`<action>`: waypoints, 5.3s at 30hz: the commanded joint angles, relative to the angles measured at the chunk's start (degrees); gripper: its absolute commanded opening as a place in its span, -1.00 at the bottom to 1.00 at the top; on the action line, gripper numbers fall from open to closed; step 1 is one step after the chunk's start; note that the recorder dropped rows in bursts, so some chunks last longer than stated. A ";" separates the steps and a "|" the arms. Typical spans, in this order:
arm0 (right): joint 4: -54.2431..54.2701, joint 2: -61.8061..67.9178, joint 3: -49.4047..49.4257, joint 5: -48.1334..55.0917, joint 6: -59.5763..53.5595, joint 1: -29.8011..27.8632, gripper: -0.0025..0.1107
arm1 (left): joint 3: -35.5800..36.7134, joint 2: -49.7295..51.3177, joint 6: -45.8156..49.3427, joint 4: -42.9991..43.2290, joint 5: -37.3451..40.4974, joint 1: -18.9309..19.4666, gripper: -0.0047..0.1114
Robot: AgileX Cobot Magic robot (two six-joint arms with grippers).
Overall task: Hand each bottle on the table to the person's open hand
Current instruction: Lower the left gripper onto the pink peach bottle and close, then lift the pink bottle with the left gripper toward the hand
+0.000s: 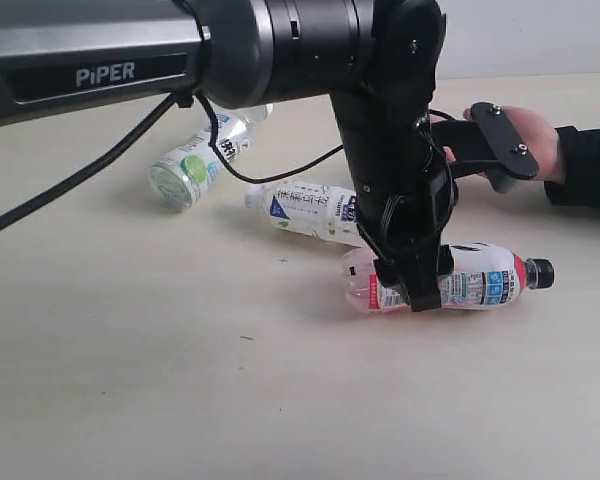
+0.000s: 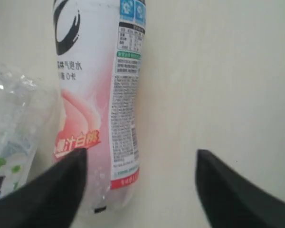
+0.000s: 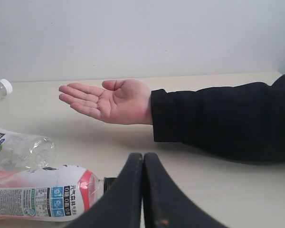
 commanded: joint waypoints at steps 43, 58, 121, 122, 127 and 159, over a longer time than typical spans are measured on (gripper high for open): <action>0.03 -0.31 0.27 -0.46 -0.17 -0.44 -0.96 | 0.08 9.13 1.25 5.14 -7.99 0.05 0.65; 0.03 -0.31 0.27 -0.46 -0.17 -0.44 -0.96 | 0.08 9.13 1.11 4.76 -0.83 -0.06 -0.92; 0.16 -0.31 0.27 -0.46 -0.17 -0.44 -0.96 | -10.26 -2.26 -52.43 -26.66 -47.40 4.98 -0.92; 0.16 -0.31 0.27 -0.46 -0.17 -0.44 -0.96 | -10.59 -1.34 -52.57 -27.75 -47.40 5.23 -0.92; 0.16 -0.31 0.27 -0.46 -0.17 -0.44 -0.96 | -12.48 4.27 -52.47 -33.48 -47.81 5.87 -0.92; 0.17 -0.31 0.27 -0.46 -0.16 -0.44 -0.96 | -15.32 18.95 -48.52 -42.33 -45.37 6.19 -0.92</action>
